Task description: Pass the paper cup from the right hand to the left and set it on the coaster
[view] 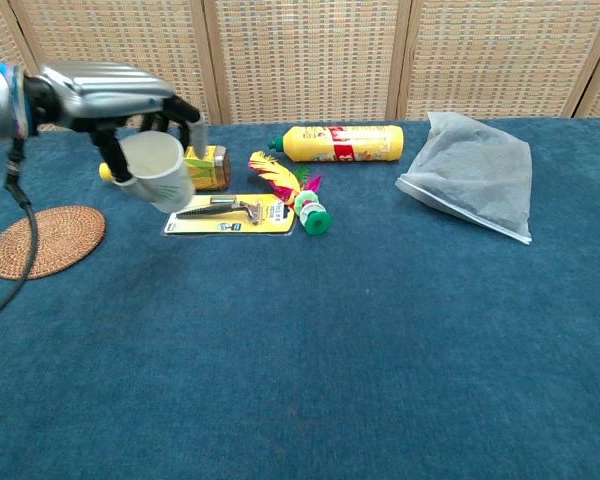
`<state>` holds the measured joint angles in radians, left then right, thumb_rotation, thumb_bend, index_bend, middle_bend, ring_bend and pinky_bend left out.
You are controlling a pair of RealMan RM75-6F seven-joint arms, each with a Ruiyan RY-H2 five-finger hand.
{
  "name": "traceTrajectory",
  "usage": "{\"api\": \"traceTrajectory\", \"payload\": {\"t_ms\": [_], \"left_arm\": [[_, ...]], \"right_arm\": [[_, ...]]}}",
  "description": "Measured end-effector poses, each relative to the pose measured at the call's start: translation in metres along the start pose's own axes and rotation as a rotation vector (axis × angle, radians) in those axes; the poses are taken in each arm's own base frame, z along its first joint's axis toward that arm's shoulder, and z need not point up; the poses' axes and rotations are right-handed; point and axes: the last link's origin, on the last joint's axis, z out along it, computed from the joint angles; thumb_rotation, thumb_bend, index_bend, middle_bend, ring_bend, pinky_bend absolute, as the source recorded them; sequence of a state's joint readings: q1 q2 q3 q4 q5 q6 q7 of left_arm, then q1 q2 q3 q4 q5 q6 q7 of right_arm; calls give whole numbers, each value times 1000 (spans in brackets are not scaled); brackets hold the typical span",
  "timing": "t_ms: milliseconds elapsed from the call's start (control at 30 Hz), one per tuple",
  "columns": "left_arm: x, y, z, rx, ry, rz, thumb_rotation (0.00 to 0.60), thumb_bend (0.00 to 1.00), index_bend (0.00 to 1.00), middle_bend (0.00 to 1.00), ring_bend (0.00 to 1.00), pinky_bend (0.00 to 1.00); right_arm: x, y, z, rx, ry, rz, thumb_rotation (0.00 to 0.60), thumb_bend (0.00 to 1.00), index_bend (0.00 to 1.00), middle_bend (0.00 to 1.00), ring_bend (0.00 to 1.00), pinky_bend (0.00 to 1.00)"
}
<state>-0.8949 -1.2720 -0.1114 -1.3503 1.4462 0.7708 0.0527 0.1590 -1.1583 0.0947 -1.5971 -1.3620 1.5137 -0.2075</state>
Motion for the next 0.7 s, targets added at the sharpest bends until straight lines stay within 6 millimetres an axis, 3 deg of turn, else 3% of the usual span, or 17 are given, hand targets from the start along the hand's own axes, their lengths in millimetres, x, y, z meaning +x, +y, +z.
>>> {"api": "traceTrajectory", "payload": {"t_ms": [200, 467, 700], "left_arm": [[-13, -61, -40, 198, -122, -61, 600, 1, 371, 455, 503, 472], [-49, -98, -62, 324, -232, -141, 600, 0, 371, 456, 505, 472], [-72, -115, -62, 391, -255, -196, 600, 0, 371, 456, 505, 472]], "right_arm": [[-2, -4, 1, 8, -4, -3, 600, 0, 13, 0, 0, 0], [-5, -5, 3, 8, -13, -10, 600, 0, 13, 0, 0, 0], [-7, -6, 3, 8, -17, -10, 600, 0, 13, 0, 0, 0]]}}
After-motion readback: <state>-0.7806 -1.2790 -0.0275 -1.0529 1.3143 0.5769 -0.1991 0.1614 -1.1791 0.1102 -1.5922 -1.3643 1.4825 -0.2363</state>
